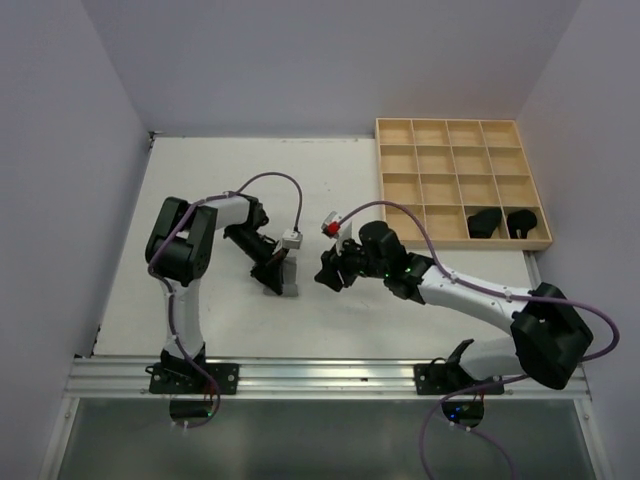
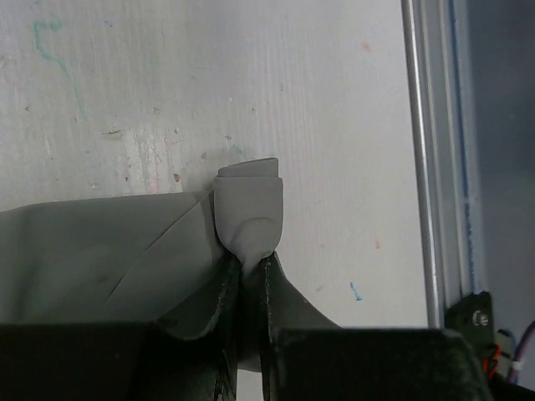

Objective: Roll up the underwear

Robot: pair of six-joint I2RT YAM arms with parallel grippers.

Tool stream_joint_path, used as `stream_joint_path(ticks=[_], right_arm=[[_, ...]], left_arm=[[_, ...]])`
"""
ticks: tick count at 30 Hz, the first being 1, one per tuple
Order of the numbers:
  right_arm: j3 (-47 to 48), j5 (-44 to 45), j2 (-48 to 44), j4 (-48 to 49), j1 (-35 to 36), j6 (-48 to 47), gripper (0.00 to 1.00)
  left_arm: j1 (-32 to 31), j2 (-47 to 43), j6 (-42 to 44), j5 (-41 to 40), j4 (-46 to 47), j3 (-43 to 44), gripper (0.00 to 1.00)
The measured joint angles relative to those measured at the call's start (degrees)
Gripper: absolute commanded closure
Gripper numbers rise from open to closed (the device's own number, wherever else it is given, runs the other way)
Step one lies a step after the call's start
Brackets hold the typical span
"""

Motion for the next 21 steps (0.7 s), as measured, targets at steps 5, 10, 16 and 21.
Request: stream_joint_path(ticks=[5,10,16,21], right_arm=[[1.1,3.0,3.6,-0.9,7.6,-6.3,0.47],[6.6,4.1,14.1,-0.1,12.8,-13.6,0.45],[11.1,4.0,24.2,1.9,15.3,-20.9,0.43],[11.5,3.8,27.5,2.8,17.0,-24.1,0.45]], left_arm=[[0.7,5.9,0.8,1.4,-8.5,4.1,0.89],[0.7,8.3,0.8,0.9,-12.9,4.5,0.85],[0.7,9.0,1.0,-0.1,-14.3,4.6,0.80],[0.7,9.5,1.0,-0.5,-15.1,4.8,0.79]])
